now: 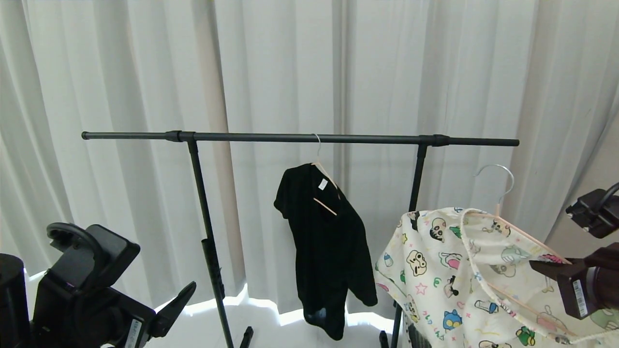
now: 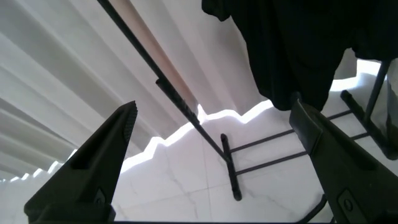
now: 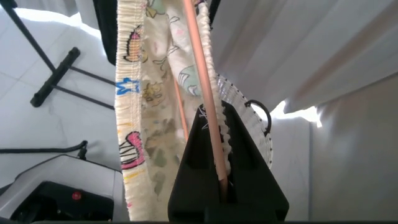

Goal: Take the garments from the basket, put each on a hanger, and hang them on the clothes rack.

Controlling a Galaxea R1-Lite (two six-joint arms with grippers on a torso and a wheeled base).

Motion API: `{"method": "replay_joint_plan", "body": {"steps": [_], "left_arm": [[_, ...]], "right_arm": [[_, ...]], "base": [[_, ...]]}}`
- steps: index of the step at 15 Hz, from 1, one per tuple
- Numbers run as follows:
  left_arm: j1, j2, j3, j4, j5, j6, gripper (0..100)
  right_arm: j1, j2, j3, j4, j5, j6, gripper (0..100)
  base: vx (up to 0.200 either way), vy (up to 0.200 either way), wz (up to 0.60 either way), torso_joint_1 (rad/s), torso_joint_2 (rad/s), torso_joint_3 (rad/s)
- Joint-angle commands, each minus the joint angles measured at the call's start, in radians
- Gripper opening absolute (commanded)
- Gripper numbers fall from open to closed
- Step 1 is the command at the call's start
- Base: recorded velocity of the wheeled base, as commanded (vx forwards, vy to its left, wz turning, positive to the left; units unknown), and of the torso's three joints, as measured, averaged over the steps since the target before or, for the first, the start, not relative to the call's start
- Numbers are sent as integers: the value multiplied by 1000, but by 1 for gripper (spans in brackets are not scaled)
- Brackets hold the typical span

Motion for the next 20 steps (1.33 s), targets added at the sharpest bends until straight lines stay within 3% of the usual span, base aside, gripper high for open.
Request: {"method": "replay_joint_plan", "body": {"steps": [1, 20], "left_arm": [[0, -3, -1, 0, 0, 0, 100], [-32, -21, 20, 0, 0, 0, 100]], "right_arm": [[1, 42, -32, -6, 0, 0, 0], [12, 208, -153, -87, -2, -1, 0]], "base": [[200, 0, 0, 2, -2, 2], [200, 0, 0, 2, 3, 2]]}}
